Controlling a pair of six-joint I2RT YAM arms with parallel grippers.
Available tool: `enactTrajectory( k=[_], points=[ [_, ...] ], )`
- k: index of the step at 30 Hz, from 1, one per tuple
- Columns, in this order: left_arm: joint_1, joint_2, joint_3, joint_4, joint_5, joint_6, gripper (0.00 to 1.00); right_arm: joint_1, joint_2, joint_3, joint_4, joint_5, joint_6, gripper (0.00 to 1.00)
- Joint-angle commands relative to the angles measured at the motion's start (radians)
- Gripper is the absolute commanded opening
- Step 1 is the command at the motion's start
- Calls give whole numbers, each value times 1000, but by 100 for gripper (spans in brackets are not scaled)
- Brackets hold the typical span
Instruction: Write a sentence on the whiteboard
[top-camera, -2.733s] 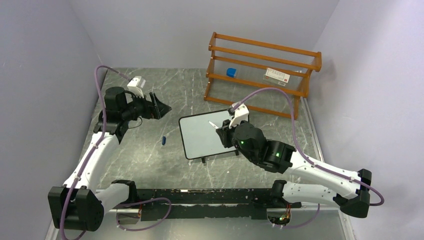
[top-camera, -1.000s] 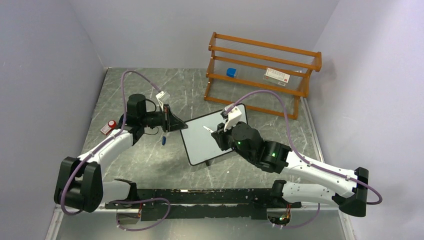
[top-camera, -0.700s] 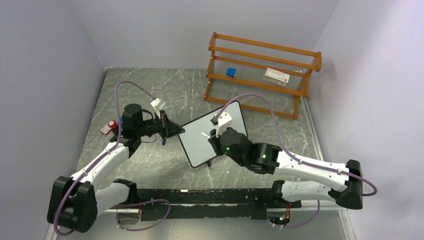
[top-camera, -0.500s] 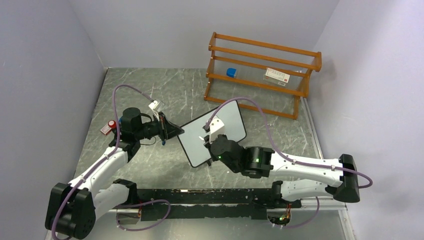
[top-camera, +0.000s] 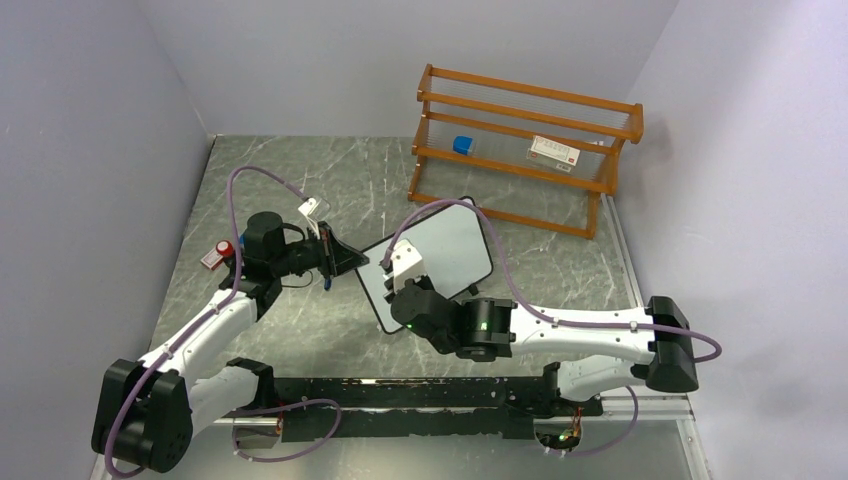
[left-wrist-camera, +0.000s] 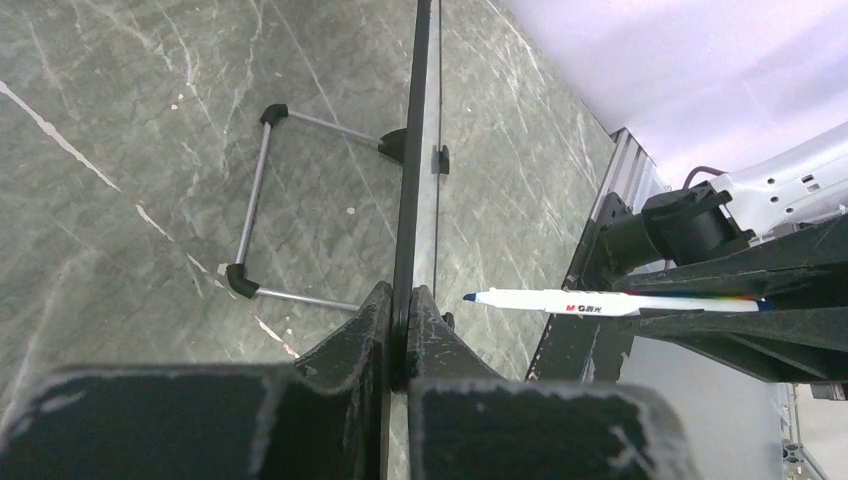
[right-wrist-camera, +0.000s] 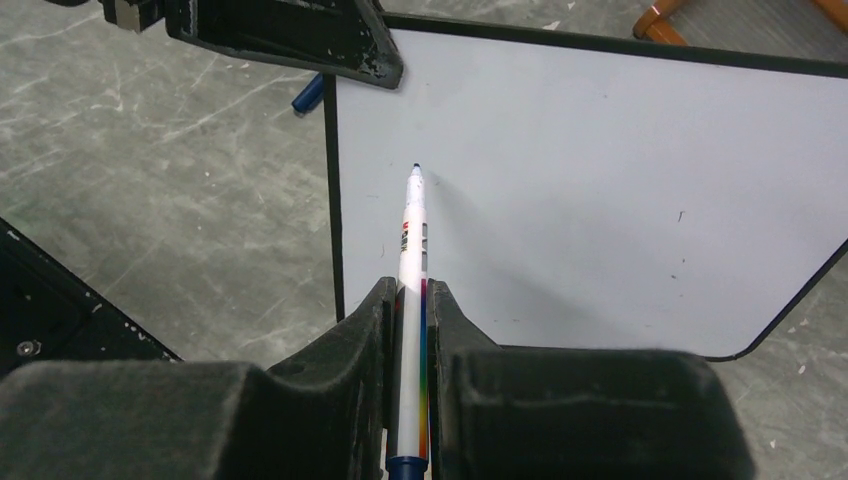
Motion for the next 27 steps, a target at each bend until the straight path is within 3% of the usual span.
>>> enactTrajectory(
  k=[1,27],
  points=[
    [3,7,6,-44,-80,48,5,7,20,45,45,47,7,0],
    [4,18,19,-59,-86,59,5,8,113,92,96,53,-8,0]
  ],
)
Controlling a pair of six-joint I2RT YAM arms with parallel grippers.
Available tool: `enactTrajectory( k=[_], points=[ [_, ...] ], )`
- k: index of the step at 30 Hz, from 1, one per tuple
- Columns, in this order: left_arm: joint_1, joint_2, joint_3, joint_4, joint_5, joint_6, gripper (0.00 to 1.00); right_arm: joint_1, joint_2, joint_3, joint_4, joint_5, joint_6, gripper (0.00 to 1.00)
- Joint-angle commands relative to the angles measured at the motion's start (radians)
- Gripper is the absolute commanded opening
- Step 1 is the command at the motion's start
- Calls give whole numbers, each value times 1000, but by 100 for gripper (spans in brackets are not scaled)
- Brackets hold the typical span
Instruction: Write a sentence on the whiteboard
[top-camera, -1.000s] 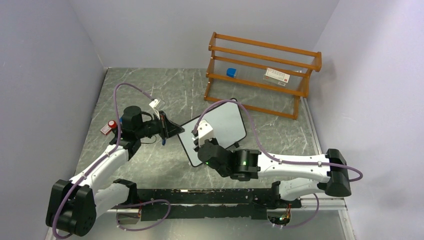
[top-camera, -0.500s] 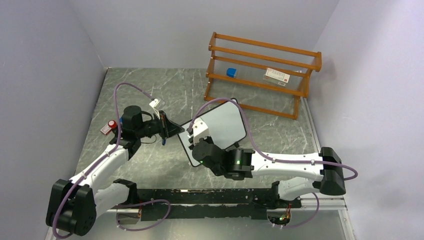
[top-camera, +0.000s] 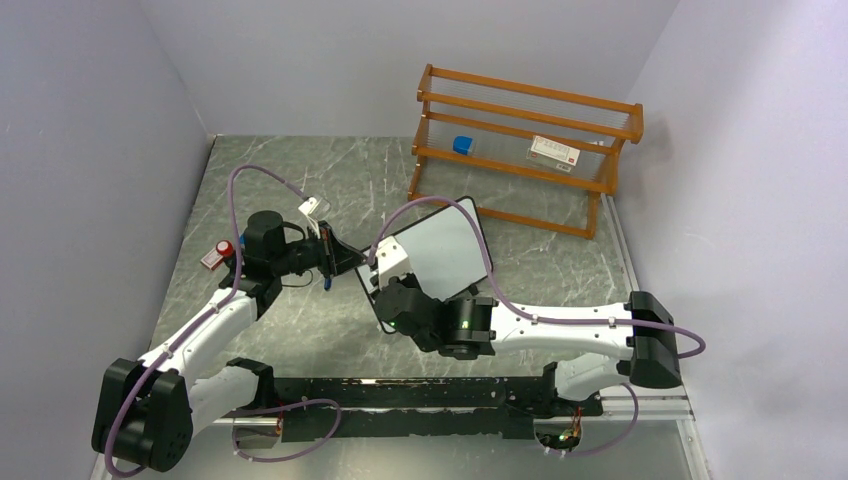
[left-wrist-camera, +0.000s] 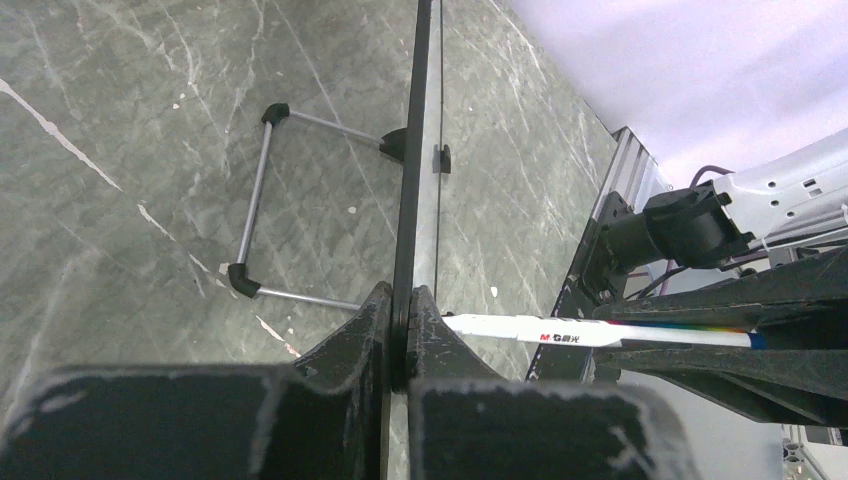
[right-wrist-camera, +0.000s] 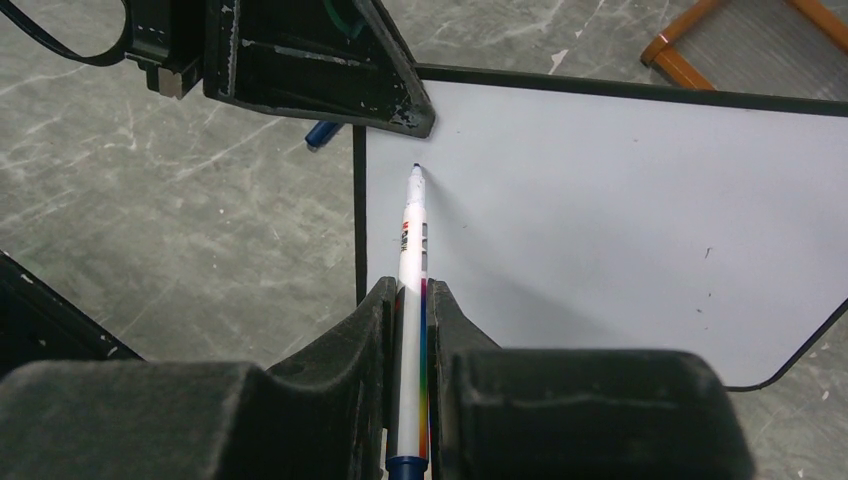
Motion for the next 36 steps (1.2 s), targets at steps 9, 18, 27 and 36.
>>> enactTrajectory(
  k=[9,18,27,36],
  points=[
    [4,17,11,-44,-80,53,5,7,41,55,6,25,-1,0],
    [4,19,11,-46,-79,53,5,8,55,65,-26,59,6,0],
    [4,17,11,-47,-77,56,5,8,63,75,-64,100,22,0],
    [5,18,11,-50,-79,56,5,6,54,74,-77,142,30,0]
  ],
)
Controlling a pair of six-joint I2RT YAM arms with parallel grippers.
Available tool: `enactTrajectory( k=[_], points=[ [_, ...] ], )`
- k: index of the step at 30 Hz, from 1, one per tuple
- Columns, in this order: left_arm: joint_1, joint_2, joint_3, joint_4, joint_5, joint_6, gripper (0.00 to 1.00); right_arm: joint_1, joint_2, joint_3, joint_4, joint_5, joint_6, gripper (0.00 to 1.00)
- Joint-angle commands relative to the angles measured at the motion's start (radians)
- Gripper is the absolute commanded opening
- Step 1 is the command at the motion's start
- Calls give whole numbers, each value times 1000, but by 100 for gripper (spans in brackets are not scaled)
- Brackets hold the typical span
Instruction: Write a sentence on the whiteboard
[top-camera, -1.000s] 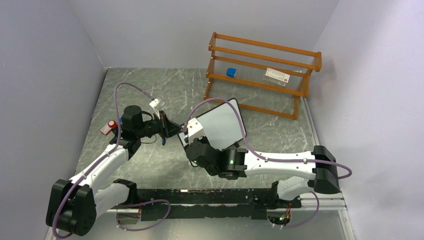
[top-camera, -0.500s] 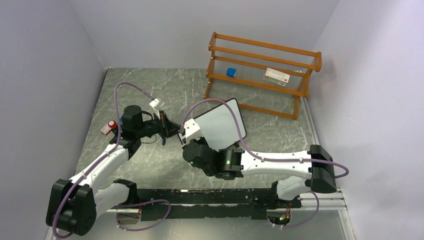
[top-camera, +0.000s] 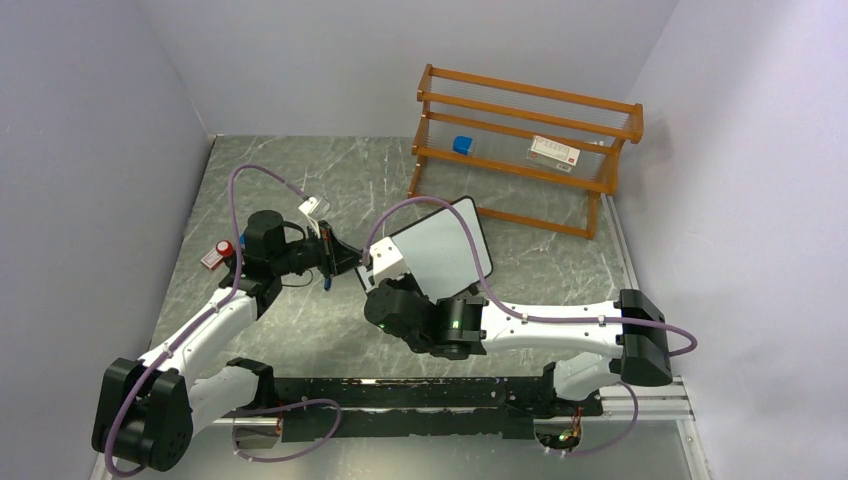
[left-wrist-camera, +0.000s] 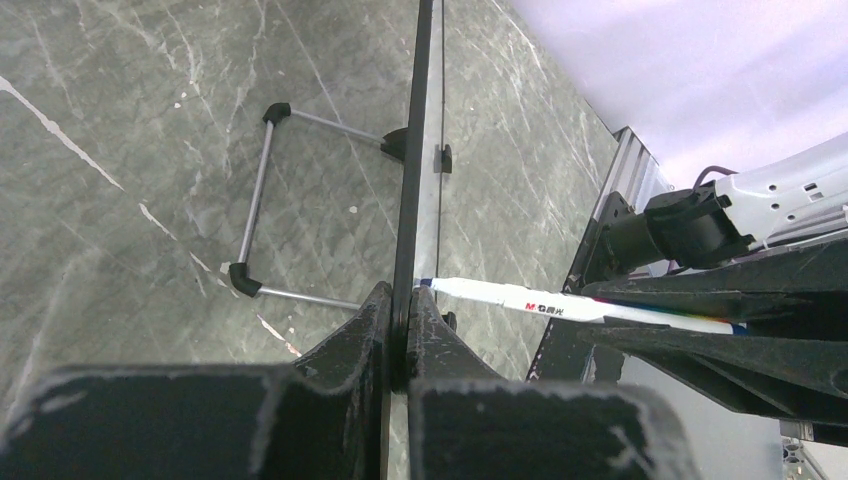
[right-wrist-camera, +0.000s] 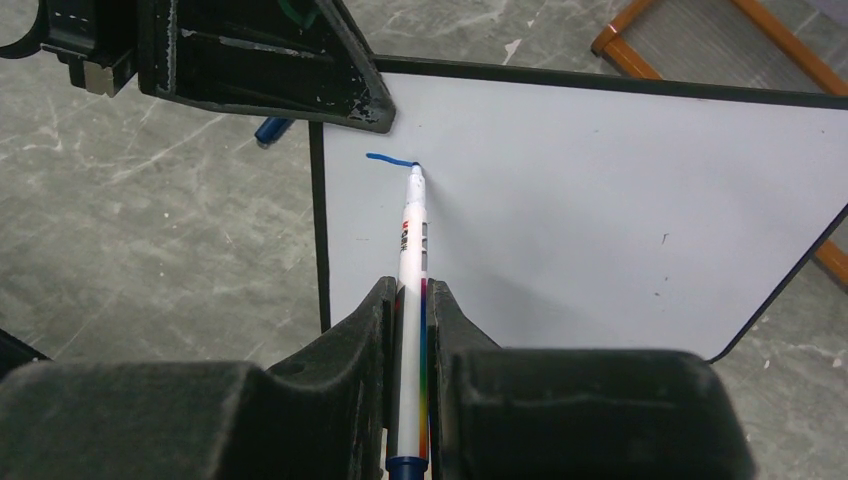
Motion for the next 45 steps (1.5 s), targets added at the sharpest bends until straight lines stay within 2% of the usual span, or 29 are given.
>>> enactTrajectory(
  k=[1,14,45],
  points=[
    [3,16,7,-44,-77,55,5,1,-1,24,-7,59,21,0],
    [4,20,11,-55,-93,59,5,0,-52,12,-19,-49,-10,0],
    [4,23,12,-58,-87,64,5,-1,-9,15,28,-12,-3,0]
  ],
)
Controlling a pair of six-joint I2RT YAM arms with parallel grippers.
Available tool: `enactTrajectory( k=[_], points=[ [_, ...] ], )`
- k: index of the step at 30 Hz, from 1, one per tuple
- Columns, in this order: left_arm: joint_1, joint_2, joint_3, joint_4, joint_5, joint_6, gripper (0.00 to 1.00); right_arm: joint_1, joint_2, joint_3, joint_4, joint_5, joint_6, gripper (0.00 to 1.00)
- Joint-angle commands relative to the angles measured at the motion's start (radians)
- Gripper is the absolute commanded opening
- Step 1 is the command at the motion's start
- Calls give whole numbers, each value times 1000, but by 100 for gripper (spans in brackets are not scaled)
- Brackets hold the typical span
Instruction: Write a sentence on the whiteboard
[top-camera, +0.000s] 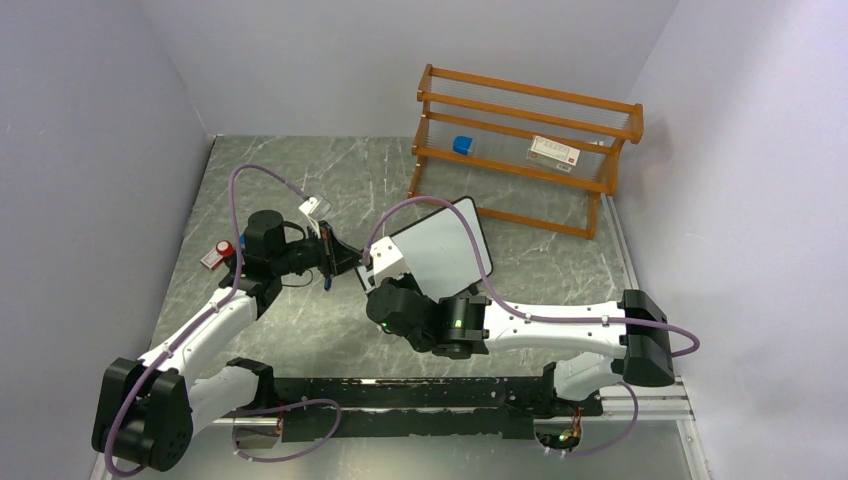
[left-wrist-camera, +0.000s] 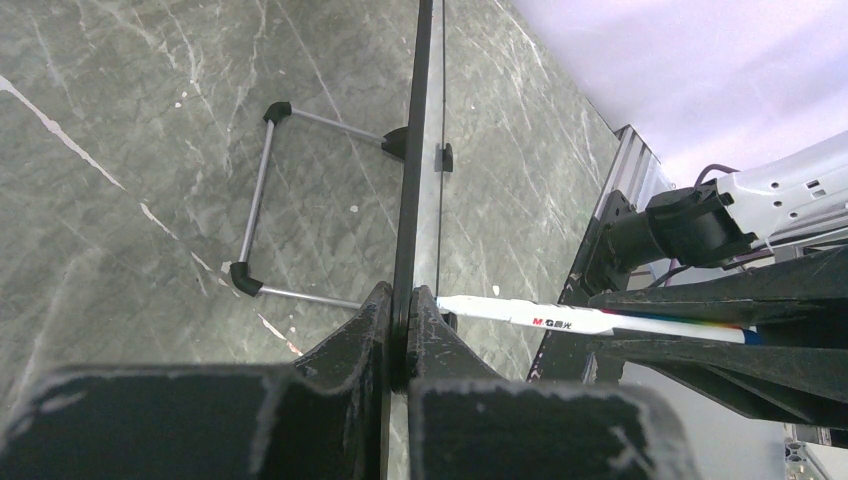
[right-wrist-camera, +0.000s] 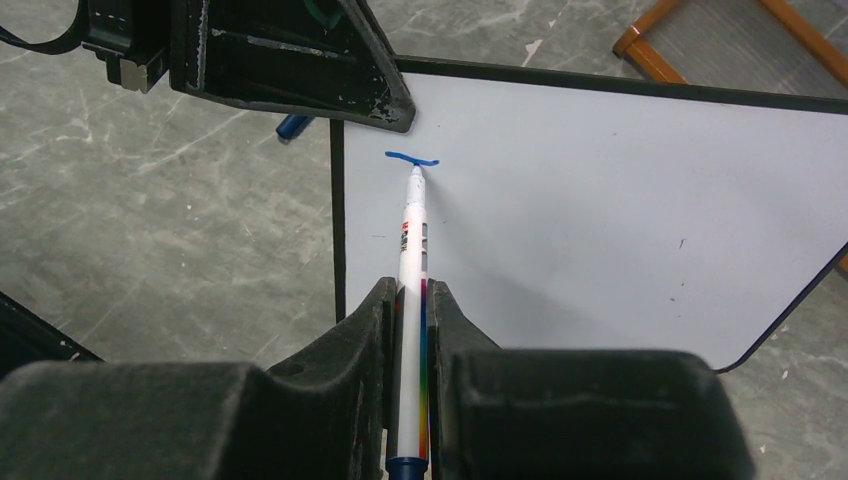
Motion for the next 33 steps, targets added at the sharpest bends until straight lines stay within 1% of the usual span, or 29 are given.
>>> enactTrajectory(
  k=[1,14,33],
  points=[
    [4,22,10,-51,-86,56,5,-1,5,16,28,28,-1,0],
    [4,21,8,-51,-86,57,5,-8,24,17,-1,21,10,0],
    [4,18,10,-53,-89,58,5,-8,38,32,-123,-31,60,0]
  ],
)
